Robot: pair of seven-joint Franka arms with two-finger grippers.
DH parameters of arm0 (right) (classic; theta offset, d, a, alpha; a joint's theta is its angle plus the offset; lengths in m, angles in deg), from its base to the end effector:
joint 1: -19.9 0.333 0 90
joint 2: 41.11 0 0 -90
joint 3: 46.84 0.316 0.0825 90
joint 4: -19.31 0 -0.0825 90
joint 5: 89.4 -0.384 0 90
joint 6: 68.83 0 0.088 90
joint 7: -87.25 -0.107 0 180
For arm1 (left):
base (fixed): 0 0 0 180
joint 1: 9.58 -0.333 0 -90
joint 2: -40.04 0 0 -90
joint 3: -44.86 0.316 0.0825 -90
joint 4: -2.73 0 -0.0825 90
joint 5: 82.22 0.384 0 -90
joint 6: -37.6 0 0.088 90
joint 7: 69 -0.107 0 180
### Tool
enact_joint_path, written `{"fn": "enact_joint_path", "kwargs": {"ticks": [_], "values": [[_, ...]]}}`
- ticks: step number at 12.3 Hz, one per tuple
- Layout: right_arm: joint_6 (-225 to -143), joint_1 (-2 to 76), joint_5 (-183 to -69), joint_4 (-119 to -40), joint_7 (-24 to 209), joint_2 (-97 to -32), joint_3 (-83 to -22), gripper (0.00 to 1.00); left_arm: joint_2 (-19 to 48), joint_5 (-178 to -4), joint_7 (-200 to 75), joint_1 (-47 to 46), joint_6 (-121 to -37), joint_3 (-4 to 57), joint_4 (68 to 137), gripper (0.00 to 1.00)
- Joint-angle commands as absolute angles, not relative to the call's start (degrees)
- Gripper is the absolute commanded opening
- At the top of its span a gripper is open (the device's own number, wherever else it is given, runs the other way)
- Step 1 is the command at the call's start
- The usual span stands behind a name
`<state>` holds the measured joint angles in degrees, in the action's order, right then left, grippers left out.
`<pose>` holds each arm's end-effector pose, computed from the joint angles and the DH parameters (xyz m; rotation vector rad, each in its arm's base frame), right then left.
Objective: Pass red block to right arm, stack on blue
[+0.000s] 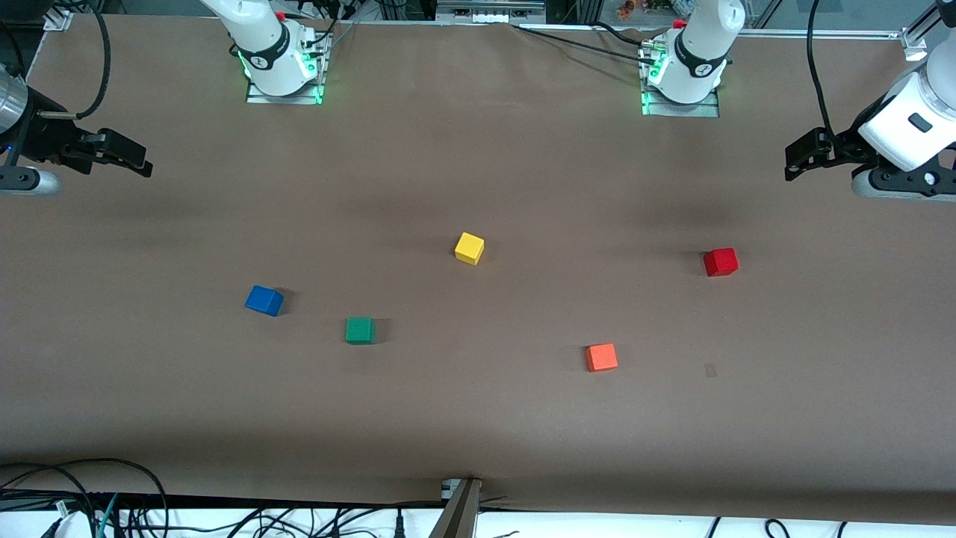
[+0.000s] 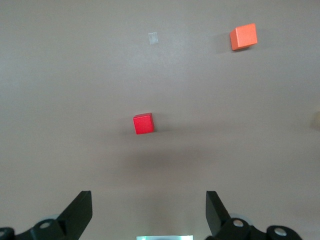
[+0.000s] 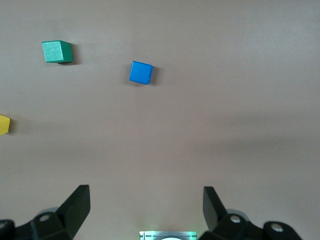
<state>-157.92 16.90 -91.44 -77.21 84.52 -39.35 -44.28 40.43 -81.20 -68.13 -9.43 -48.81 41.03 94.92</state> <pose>0.5393 0.0001 0.5866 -3.1043 0.0879 0.1549 0.5431 -0.0359 0.6052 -3.1149 0.0841 0.1454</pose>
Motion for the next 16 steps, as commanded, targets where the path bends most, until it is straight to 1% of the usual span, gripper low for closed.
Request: {"fn": "enact_joint_path", "kwargs": {"ticks": [1,6,10,14,16], "values": [[-157.43,16.48,-92.30,-76.58,83.65,-39.00,-43.85,1.00,41.36,-82.22,-67.95,-8.97,-48.53,41.52,95.36,1.00],[-157.52,16.48,-92.83,-76.76,83.65,-39.09,-43.85,1.00,41.01,-82.66,-67.95,-8.53,-48.62,41.34,95.01,1.00],[-157.52,16.48,-92.83,-76.58,83.65,-39.09,-43.85,1.00,37.94,-82.66,-68.21,-8.44,-50.55,41.26,94.92,1.00],[-157.34,16.48,-92.92,-76.58,83.74,-39.18,-44.03,1.00,36.35,-82.57,-68.21,-9.23,-51.26,41.43,95.01,1.00],[-157.25,16.56,-92.92,-76.58,83.65,-39.09,-43.50,1.00,34.52,-82.58,-68.82,-9.32,-51.26,41.69,93.79,1.00]]}}
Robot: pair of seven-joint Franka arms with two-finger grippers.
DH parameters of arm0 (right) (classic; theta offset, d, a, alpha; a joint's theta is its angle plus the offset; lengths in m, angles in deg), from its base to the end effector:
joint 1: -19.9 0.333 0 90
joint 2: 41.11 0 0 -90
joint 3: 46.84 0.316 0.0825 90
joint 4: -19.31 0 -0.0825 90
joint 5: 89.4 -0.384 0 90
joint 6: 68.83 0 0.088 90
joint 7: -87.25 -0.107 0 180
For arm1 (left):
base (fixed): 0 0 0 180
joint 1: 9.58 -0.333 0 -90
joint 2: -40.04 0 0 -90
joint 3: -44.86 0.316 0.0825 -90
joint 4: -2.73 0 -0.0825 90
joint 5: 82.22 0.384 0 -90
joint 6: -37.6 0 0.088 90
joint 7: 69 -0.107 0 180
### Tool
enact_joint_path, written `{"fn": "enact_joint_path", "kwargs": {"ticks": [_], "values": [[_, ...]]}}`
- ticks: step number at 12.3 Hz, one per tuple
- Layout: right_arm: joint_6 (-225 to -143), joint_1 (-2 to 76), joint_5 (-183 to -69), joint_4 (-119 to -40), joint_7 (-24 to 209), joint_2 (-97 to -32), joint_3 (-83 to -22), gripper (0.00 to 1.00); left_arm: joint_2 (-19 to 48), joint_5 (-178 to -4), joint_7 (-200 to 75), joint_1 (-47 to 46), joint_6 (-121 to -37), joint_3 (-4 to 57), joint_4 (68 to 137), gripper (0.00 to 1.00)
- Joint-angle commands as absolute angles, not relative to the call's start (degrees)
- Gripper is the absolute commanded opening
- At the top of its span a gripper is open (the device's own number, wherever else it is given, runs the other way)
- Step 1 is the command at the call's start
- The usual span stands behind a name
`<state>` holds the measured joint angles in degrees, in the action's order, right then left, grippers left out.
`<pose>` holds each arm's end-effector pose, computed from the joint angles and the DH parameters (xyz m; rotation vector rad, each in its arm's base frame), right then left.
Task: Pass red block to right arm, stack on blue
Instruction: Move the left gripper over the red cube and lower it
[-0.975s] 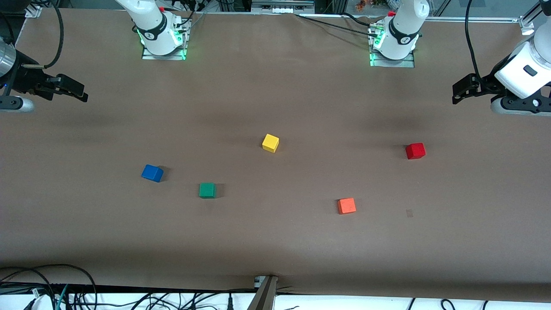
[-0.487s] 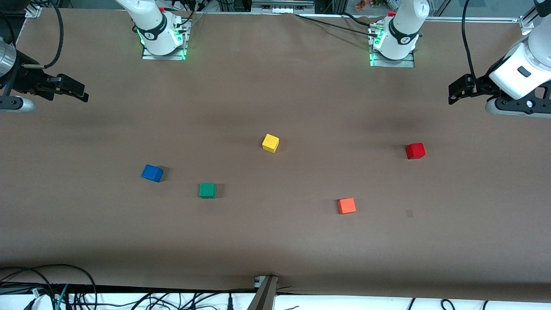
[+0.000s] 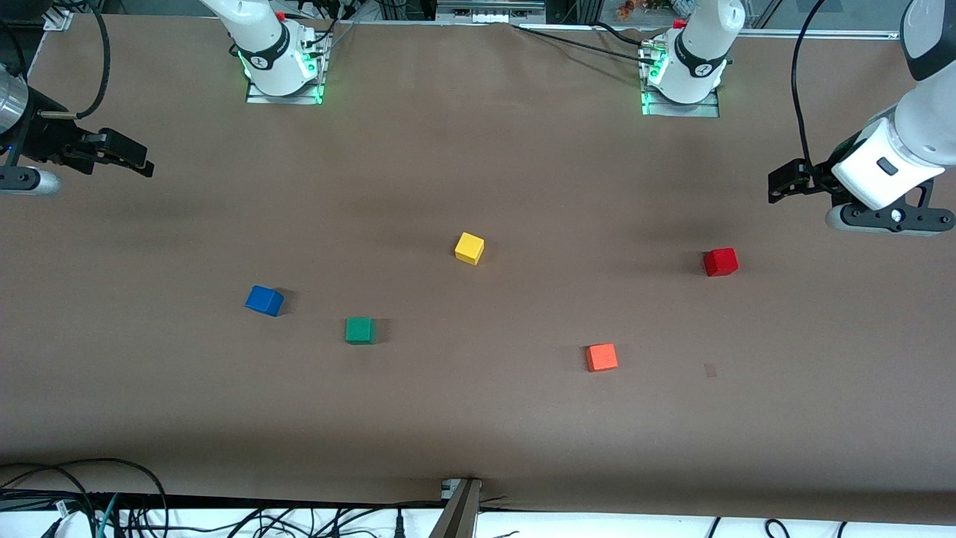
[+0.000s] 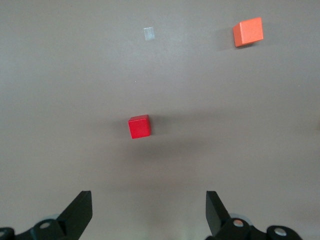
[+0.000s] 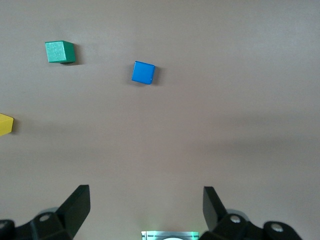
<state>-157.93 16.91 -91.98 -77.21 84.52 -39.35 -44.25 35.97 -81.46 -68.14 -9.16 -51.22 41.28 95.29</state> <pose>0.5393 0.0015 0.5867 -3.0949 0.0870 0.1544 0.5671 -0.0371 0.5621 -3.1186 0.0867 0.2120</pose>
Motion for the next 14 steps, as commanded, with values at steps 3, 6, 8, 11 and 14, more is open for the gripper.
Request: {"fn": "enact_joint_path", "kwargs": {"ticks": [3,6,8,11,14], "values": [[-157.60,16.48,-92.74,-76.32,83.83,-39.18,-42.35,1.00,31.87,-80.12,-69.00,-9.32,-51.34,41.61,93.52,1.00],[-157.78,16.48,-92.74,-76.41,83.74,-39.18,-42.27,1.00,28.27,-80.02,-68.91,-9.15,-51.08,41.70,93.69,1.00],[-157.69,16.56,-92.74,-76.41,83.74,-39.18,-42.18,1.00,27.21,-79.85,-68.83,-9.32,-51.17,41.96,93.60,1.00],[-157.52,16.48,-92.74,-76.49,83.74,-39.18,-42.36,1.00,24.85,-79.06,-68.48,-8.97,-51.08,41.96,93.43,1.00],[-157.43,16.48,-92.83,-76.49,83.74,-39.27,-42.36,1.00,21.68,-79.58,-67.51,-9.41,-53.78,41.96,94.91,1.00]]}}
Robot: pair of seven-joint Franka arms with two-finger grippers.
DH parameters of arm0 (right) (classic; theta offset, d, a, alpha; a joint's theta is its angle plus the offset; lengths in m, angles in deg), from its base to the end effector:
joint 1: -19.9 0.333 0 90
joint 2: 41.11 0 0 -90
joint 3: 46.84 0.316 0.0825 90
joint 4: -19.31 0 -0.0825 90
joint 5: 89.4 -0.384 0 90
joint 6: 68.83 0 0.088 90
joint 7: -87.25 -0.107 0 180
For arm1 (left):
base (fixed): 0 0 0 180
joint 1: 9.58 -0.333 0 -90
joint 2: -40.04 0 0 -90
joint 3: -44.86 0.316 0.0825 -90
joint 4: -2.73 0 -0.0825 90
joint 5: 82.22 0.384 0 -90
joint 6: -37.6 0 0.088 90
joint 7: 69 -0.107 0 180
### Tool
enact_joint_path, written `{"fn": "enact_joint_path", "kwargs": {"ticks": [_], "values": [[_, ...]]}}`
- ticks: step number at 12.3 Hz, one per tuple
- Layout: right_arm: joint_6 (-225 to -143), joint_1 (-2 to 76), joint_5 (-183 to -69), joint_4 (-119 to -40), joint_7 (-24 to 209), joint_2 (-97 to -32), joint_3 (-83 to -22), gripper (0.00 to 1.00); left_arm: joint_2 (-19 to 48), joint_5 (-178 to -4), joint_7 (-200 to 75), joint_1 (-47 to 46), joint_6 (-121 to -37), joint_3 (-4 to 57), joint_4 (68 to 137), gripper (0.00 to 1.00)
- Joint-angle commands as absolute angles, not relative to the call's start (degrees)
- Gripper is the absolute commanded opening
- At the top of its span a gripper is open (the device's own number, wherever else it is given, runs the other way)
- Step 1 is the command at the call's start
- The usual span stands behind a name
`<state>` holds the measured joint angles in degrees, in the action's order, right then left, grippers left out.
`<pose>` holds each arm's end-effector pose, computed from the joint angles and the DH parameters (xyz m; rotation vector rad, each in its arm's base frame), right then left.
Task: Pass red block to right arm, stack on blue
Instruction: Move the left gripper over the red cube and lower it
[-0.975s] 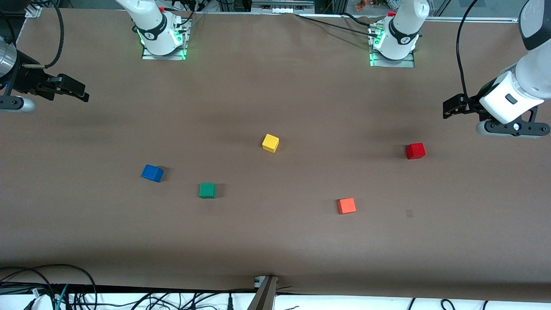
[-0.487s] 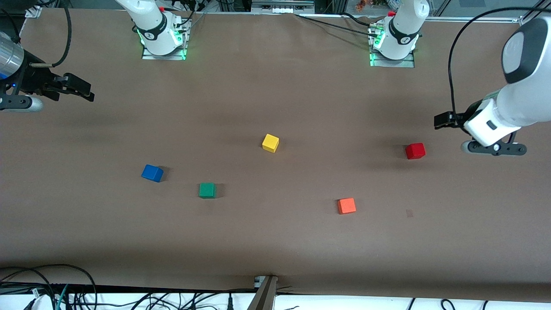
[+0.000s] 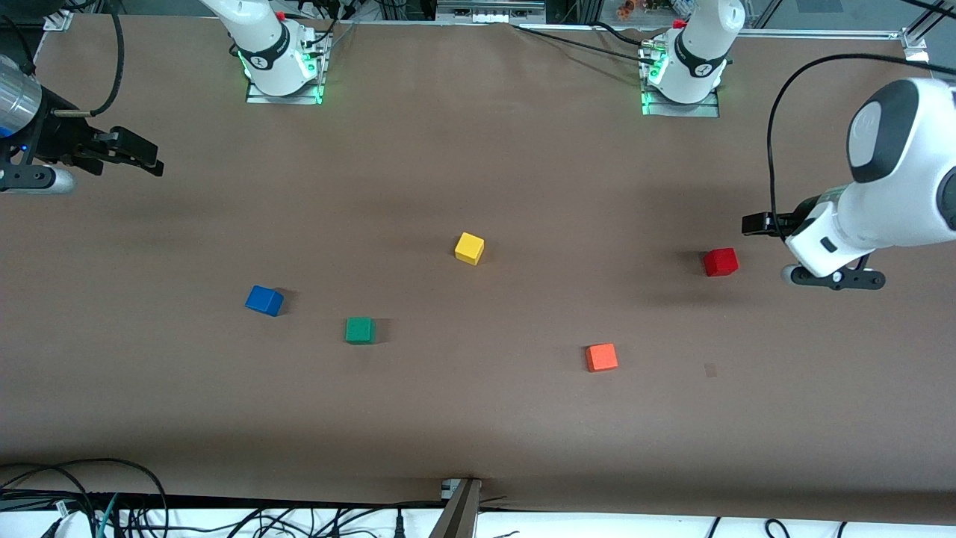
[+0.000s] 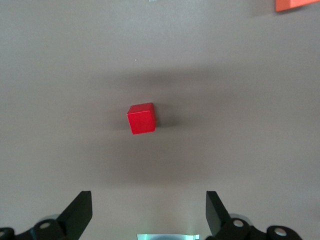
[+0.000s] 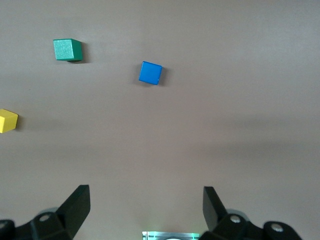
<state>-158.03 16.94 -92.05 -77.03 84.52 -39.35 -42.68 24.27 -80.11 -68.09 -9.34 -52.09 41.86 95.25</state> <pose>0.5395 0.0169 0.5882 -3.0970 0.0439 0.1479 0.6044 -0.0275 0.4432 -3.0666 0.0718 0.5001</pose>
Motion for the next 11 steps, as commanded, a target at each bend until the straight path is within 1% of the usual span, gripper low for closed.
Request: {"fn": "enact_joint_path", "kwargs": {"ticks": [1,5,8,11], "values": [[-157.43,16.48,-92.83,-76.49,83.74,-39.27,-42.36,1.00,21.50,-79.59,-66.81,-9.41,-56.76,41.87,97.10,1.00],[-157.34,16.48,-92.83,-76.49,83.74,-39.27,-42.35,1.00,21.67,-79.15,-66.01,-10.37,-71.17,41.96,108.34,1.00],[-157.34,16.48,-92.83,-76.49,83.74,-39.27,-42.36,1.00,21.59,-78.97,-66.10,-12.48,-86.02,41.96,118.88,1.00],[-157.60,16.48,-92.83,-76.49,83.74,-39.36,-42.36,1.00,19.92,-78.97,-66.10,-12.75,-93.16,42.05,123.21,1.00]]}}
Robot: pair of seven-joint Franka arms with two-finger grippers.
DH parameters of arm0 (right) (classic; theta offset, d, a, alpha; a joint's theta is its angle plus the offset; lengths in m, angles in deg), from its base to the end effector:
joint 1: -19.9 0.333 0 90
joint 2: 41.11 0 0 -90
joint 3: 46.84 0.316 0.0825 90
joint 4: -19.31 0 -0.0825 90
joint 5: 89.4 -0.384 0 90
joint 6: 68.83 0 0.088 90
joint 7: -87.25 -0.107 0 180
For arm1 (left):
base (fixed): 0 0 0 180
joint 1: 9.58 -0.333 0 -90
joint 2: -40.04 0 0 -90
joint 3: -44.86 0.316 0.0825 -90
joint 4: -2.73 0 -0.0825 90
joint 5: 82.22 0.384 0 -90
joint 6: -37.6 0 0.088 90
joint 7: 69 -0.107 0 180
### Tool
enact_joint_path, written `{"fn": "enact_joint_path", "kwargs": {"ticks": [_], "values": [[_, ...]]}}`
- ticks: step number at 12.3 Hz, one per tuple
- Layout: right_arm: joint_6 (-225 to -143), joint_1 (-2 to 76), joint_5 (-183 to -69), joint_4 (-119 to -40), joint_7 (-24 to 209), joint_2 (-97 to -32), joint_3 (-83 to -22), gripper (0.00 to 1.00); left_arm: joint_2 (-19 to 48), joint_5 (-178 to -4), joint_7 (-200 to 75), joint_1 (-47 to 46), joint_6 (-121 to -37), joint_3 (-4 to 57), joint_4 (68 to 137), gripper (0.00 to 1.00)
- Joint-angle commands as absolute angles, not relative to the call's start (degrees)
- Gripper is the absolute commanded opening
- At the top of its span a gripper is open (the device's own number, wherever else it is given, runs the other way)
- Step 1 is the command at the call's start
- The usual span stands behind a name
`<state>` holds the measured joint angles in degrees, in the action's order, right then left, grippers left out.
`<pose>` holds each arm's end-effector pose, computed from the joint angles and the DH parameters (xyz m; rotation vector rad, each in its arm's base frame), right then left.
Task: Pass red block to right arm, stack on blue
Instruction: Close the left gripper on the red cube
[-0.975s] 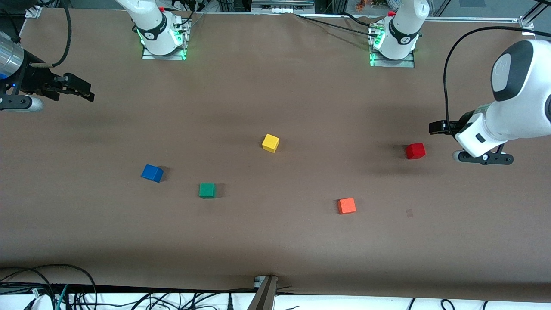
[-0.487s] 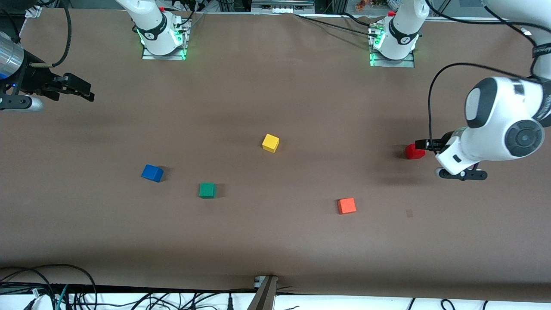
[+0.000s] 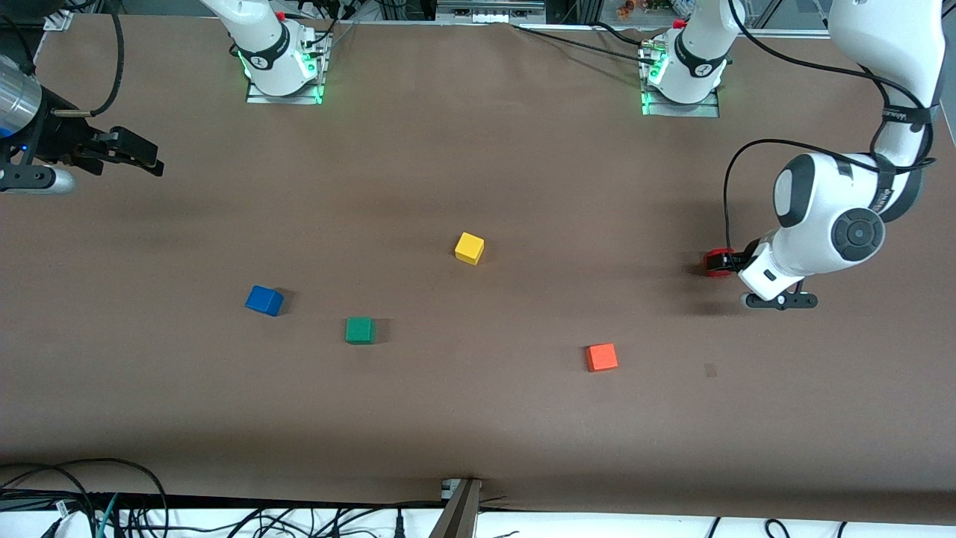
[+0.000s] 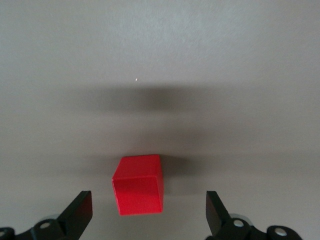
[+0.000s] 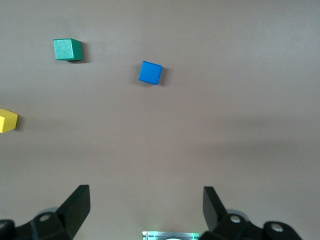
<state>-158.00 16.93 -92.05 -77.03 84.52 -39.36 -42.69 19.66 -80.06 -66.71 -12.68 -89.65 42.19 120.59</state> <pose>0.5395 0.0167 0.5881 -3.0969 0.0445 0.1490 0.5707 0.0058 0.2474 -3.1128 -0.0360 0.2982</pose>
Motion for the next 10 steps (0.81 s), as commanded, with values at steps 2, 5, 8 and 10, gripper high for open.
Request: {"fn": "enact_joint_path", "kwargs": {"ticks": [2,5,8,10], "values": [[-157.60,16.48,-92.83,-76.49,83.74,-39.27,-42.36,1.00,18.34,-78.97,-66.19,-14.06,-96.59,41.96,124.80,1.00],[-157.60,16.48,-92.83,-76.49,83.74,-39.36,-42.44,1.00,17.10,-78.97,-66.37,-14.33,-98.37,41.96,125.60,1.00],[-157.60,16.48,-92.83,-76.49,83.74,-39.36,-42.44,1.00,16.84,-78.97,-66.89,-14.33,-98.37,41.96,125.68,0.62],[-157.60,16.48,-92.83,-76.49,83.74,-39.44,-42.53,1.00,16.58,-78.88,-67.07,-14.24,-98.10,42.05,125.68,0.29]]}}
